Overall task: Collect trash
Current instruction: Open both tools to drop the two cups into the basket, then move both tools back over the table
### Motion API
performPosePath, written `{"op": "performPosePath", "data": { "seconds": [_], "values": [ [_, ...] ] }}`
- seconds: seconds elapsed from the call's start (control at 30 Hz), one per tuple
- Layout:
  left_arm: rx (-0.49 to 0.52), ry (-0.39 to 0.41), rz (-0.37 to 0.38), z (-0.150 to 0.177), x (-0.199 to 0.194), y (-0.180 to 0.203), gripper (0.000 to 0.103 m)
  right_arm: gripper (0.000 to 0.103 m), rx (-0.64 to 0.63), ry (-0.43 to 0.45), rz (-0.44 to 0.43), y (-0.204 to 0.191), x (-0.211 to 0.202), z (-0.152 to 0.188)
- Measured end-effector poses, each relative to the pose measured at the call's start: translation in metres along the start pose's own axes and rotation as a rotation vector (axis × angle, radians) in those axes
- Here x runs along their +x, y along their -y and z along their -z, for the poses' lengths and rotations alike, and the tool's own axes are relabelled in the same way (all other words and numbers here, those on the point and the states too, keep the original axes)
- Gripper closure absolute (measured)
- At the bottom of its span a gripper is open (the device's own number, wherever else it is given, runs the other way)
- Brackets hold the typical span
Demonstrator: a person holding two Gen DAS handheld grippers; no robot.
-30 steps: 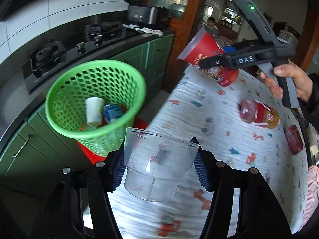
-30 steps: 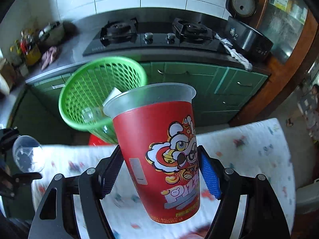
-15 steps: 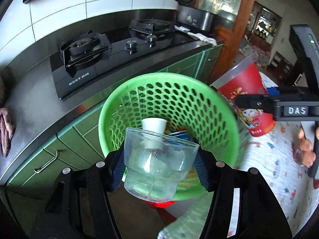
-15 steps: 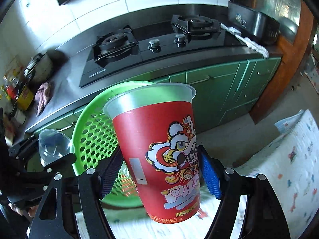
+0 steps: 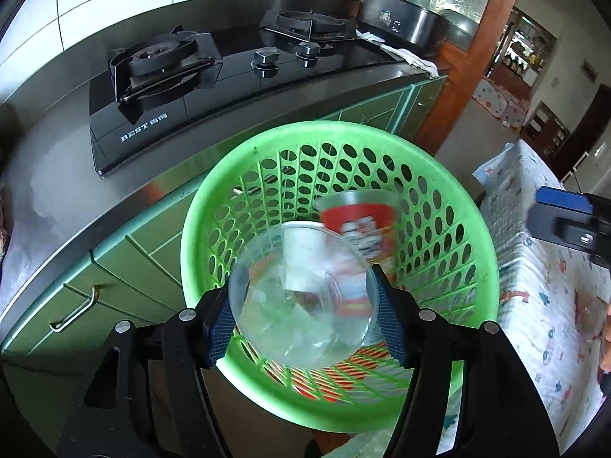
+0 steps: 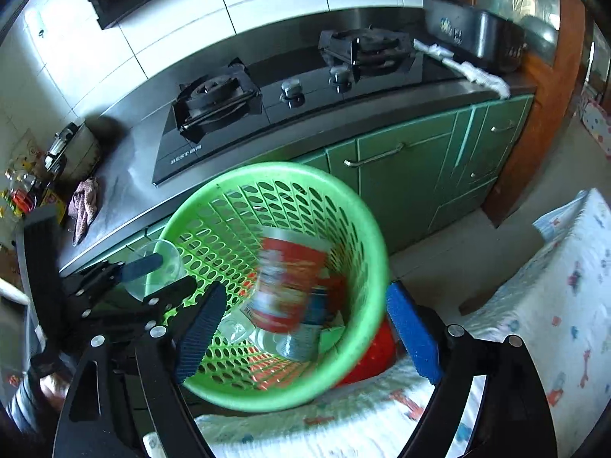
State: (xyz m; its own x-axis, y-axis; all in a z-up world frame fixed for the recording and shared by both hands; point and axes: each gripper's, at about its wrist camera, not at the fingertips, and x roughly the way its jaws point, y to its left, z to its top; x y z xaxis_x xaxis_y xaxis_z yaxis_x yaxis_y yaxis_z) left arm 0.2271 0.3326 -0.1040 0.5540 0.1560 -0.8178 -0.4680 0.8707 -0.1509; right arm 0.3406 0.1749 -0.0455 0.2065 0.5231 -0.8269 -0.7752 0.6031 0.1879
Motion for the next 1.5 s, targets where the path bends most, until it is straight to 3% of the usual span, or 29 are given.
{"op": "performPosePath", "data": {
  "seconds": [0.13,0.27,0.4,0.57,0.8,0.97,1.17,1.5],
  "values": [
    [0.004,0.004,0.012,0.002,-0.006,0.002,0.030,0.018,-0.007,0.055,0.050,0.006,-0.046,0.022],
    [0.017,0.010,0.024,0.005,-0.017,0.010,0.030,0.016,0.021,0.096,0.089,0.021,-0.093,0.052],
    [0.041,0.036,0.047,0.010,-0.036,0.027,0.027,0.014,0.064,0.139,0.143,0.050,-0.144,0.096],
    [0.104,0.063,0.106,0.021,-0.057,0.066,0.026,0.014,0.108,0.128,0.256,0.100,-0.196,0.156],
    [0.313,0.089,0.240,0.044,-0.083,0.160,0.024,0.014,0.193,0.058,0.477,0.179,-0.258,0.250],
    [0.485,0.091,0.376,0.057,-0.095,0.240,0.024,0.014,0.292,-0.019,0.599,0.235,-0.281,0.314],
    [0.693,0.081,0.471,0.076,-0.097,0.328,0.024,0.014,0.432,-0.050,0.622,0.274,-0.295,0.368],
    [1.060,0.024,0.523,0.114,-0.087,0.428,0.024,0.014,0.508,-0.077,0.599,0.291,-0.287,0.389]
  ]
}}
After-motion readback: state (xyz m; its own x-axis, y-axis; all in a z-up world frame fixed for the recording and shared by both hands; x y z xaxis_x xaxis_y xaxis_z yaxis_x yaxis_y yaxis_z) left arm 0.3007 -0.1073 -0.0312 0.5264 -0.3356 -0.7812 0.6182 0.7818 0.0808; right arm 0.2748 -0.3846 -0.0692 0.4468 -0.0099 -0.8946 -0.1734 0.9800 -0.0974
